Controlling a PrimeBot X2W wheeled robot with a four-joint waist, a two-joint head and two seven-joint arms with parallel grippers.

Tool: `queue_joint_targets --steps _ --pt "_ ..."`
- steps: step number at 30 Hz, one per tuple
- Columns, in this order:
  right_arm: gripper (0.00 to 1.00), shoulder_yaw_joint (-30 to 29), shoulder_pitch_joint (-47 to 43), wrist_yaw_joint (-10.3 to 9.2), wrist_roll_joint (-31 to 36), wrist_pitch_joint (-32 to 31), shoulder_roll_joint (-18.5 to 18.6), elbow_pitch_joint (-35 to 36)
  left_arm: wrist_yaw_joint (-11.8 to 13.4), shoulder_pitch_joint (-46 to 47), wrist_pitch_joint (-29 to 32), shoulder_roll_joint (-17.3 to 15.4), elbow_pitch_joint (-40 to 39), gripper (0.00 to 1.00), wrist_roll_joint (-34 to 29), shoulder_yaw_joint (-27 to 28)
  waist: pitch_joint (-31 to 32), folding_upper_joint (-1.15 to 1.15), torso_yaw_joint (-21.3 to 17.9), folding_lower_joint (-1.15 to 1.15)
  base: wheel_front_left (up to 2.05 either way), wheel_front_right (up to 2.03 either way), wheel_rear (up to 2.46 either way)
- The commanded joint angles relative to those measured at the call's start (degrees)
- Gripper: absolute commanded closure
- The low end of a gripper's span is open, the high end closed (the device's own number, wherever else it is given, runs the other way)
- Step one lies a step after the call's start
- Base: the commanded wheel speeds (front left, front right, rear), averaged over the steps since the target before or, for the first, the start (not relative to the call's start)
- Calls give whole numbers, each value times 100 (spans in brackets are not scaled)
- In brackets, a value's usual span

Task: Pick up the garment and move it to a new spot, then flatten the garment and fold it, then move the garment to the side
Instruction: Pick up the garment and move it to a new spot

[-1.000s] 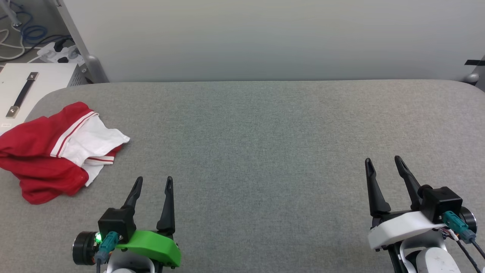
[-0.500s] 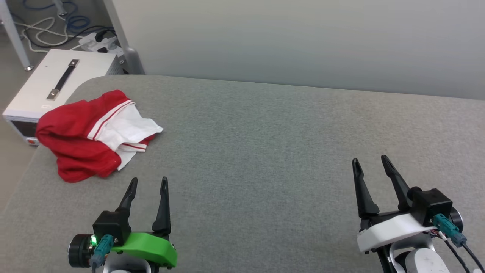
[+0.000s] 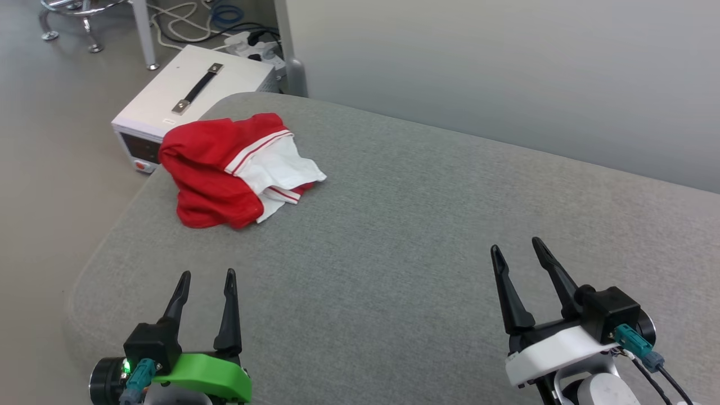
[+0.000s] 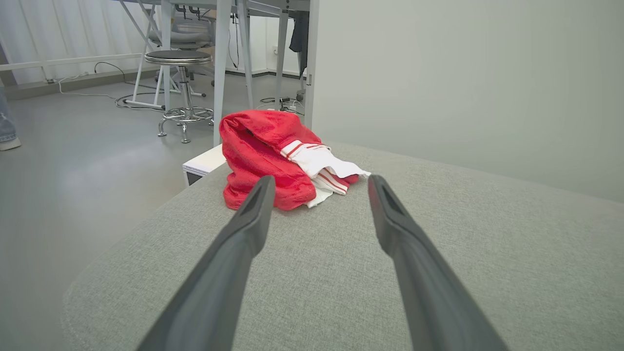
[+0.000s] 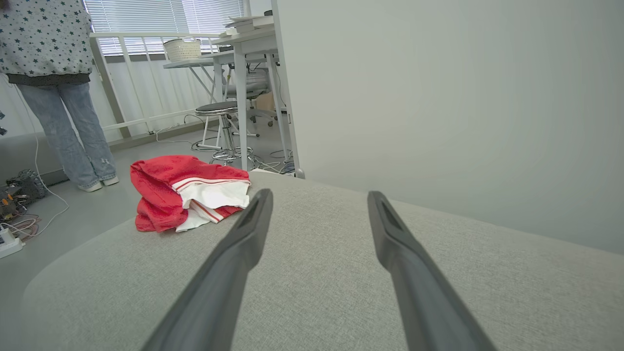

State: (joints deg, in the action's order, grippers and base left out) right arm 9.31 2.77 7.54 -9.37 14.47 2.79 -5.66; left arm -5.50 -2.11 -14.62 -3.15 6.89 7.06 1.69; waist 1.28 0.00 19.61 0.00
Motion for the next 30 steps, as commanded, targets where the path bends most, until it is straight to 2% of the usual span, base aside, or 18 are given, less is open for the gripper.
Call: queue_joint_targets --steps 1,13,24,30 --pt "0 27 76 -5 -19 52 9 -32 -41 -74 -38 27 7 0 28 -10 29 0 405 0 0 0 0" --pt "0 60 103 -5 -56 52 9 -112 -63 -69 -38 27 3 0 -40 -44 13 0 639 0 0 0 0" --pt "0 34 135 -5 -74 52 9 -130 -9 -84 -38 27 -187 0 -162 -29 -40 0 546 0 0 0 0" --pt "0 32 229 -5 27 52 9 -68 13 49 -38 27 -194 0 -114 78 -264 0 407 0 0 0 0"
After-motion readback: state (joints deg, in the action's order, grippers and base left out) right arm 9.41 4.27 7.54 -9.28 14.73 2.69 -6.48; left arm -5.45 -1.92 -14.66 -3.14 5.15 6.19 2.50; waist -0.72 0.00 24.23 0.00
